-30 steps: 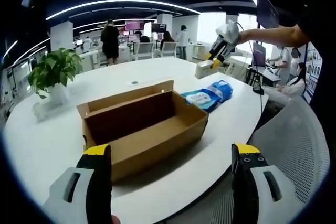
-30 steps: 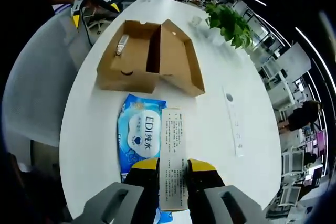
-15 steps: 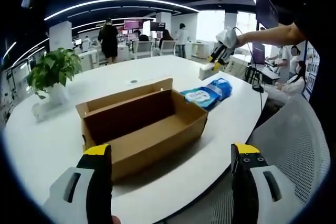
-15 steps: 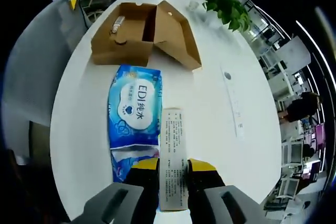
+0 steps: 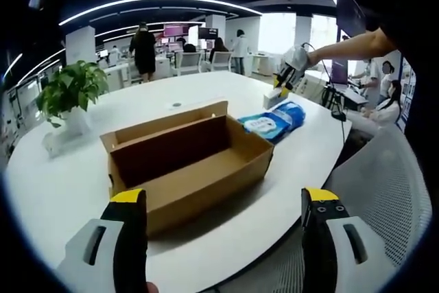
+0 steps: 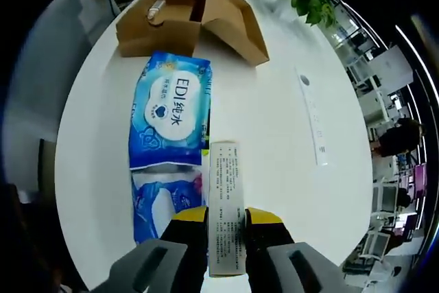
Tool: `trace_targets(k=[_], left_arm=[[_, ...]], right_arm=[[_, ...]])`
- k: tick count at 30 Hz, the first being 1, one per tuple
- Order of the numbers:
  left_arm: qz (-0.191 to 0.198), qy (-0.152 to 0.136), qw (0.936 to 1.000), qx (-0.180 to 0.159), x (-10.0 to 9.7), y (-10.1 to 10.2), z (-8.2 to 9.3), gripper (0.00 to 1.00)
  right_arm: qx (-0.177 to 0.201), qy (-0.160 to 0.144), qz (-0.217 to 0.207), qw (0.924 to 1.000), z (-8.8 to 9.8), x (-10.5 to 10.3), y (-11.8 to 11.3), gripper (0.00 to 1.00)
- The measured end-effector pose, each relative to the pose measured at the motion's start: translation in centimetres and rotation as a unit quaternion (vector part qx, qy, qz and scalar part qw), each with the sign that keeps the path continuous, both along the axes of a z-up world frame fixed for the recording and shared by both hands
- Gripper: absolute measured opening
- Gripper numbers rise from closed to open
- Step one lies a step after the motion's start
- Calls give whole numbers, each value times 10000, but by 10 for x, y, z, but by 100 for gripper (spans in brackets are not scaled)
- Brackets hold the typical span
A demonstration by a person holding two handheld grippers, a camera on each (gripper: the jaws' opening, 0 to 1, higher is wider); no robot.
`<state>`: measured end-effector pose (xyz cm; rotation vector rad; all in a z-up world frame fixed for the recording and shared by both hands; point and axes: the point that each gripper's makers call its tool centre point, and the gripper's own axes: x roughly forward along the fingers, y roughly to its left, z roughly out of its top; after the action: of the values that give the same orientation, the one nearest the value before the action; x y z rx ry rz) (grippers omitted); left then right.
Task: Operate the shoe box by opening the lid, removing the specified soft item, and placing it in the target area until the item is outside and the box remains undamaged.
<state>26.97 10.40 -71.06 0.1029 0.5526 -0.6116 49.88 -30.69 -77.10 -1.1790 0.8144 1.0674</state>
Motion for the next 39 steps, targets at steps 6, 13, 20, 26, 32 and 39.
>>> trace_targets(k=[6, 13, 20, 26, 32, 39], left_arm=[[49, 27, 10000, 30, 1, 2, -2, 97], [90, 52, 9999, 79, 1, 4, -4, 96], [115, 85, 9998, 125, 1, 6, -7, 96], [101, 129, 9998, 147, 1, 6, -9, 96], [74, 145, 9997, 167, 1, 5, -10, 96], [69, 154, 9997, 176, 1, 4, -11, 96]], right_arm=[[-77, 74, 65, 9999, -13, 6, -3, 16], [-90, 177, 192, 9996, -27, 10, -1, 16], [-429, 173, 347, 9983, -44, 15, -17, 16], [-461, 246, 268, 9983, -52, 14, -22, 16], [-480, 298, 245, 9981, -54, 11, -24, 16], [-452, 350, 265, 9980, -53, 10, -24, 16]])
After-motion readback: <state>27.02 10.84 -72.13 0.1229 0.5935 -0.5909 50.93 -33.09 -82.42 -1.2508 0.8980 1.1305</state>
